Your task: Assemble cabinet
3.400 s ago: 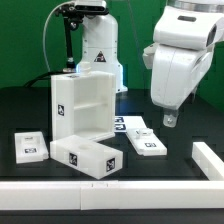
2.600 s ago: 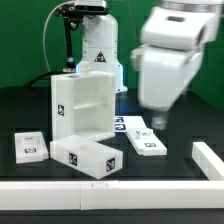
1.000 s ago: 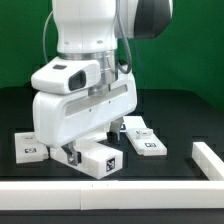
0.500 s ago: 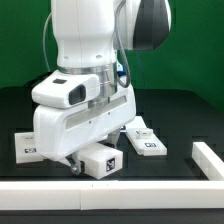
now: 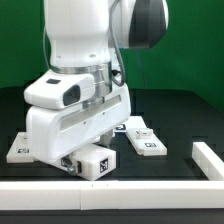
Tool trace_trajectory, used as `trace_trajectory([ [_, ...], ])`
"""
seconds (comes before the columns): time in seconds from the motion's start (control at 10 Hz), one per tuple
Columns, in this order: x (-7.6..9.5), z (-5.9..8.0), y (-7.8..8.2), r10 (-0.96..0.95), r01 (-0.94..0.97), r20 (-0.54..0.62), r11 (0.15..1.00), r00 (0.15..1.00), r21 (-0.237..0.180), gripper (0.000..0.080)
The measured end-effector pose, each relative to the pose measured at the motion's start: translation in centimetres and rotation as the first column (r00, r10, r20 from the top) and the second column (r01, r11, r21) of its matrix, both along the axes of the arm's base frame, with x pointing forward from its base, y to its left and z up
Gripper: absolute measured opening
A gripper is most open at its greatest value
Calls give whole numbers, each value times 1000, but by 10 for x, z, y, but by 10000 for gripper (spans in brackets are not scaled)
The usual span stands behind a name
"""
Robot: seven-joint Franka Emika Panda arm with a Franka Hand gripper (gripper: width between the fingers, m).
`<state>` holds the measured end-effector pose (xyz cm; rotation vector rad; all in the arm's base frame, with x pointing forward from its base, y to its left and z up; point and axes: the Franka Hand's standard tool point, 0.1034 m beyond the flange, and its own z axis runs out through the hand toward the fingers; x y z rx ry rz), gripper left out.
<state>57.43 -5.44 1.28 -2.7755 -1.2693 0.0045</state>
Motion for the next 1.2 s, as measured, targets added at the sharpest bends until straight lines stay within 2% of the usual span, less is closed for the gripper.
trace_trajectory([
  [0.1,9,2,-4,15,-15,12,1000,1000,-1,560],
  [0.4,17,5,-16,211,-212,39,977,977,1,560],
  [0.6,13,1,-24,252,-253,36,968,967,5,560],
  [0.9,13,1,-24,254,-254,36,967,967,4,560],
  [1.1,18,4,-36,439,-439,56,898,897,-14,560],
  [1.2,18,4,-39,437,-437,58,899,898,-11,560],
])
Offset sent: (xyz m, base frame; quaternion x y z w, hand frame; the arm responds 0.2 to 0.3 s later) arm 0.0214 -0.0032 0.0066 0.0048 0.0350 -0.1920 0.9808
